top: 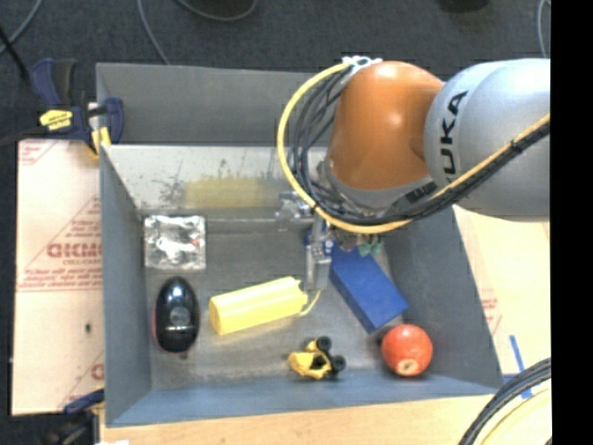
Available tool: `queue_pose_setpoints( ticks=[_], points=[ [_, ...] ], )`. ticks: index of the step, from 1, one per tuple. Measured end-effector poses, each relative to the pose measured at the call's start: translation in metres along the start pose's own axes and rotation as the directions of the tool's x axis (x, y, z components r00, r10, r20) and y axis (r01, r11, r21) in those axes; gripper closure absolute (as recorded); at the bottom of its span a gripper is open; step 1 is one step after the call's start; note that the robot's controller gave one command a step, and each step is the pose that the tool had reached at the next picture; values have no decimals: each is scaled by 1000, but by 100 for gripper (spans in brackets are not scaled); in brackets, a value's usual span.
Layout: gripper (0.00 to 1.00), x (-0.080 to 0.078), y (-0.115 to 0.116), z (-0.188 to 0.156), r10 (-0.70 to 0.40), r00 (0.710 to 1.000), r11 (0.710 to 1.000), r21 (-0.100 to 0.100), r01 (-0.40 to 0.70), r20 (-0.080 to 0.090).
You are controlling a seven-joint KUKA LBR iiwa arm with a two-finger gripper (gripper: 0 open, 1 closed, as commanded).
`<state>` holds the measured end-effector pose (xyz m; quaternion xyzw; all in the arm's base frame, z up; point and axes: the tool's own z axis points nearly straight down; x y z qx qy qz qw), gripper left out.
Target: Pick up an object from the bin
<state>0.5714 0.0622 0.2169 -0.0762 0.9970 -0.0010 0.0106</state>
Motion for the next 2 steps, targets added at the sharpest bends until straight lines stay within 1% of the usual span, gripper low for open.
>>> queue_pose_setpoints(
  ticks=[1,2],
  points=[
    [0,4,17,44,24,1000,1000,-1,-24,3],
    [0,6,22,59,26,1000,1000,-2,-26,-2]
  ],
)
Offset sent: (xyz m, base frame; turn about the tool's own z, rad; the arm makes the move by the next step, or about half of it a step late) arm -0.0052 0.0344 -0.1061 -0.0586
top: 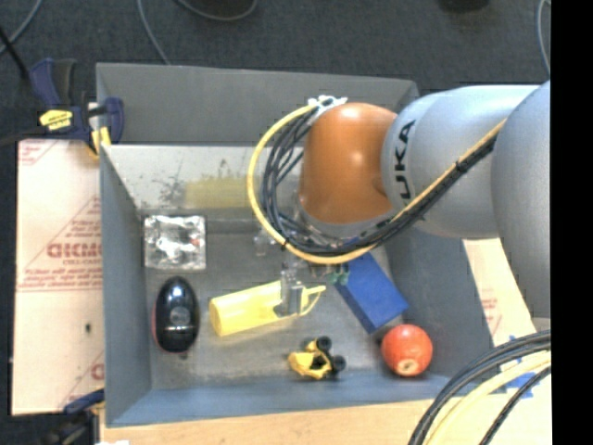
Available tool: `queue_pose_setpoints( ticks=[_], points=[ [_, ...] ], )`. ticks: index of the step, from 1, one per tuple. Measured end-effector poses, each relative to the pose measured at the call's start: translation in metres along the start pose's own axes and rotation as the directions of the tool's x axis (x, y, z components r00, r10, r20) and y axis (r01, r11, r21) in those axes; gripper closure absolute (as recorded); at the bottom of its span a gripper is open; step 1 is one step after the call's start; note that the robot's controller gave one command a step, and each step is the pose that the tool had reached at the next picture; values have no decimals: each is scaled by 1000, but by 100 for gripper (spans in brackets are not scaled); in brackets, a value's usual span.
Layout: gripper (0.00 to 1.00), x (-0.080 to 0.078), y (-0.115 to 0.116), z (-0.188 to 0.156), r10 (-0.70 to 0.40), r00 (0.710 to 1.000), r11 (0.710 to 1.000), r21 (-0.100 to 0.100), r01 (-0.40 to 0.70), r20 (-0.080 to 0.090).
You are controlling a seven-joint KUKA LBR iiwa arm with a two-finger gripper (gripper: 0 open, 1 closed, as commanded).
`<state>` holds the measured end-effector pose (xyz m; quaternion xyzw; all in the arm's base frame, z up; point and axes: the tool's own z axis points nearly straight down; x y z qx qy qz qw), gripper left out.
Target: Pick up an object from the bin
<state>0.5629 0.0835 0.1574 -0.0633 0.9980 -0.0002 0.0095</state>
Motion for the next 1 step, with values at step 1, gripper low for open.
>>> queue_pose_setpoints(
  ticks=[1],
  points=[
    [0,12,1,21,-20,1000,1000,1,20,-5]
  ],
)
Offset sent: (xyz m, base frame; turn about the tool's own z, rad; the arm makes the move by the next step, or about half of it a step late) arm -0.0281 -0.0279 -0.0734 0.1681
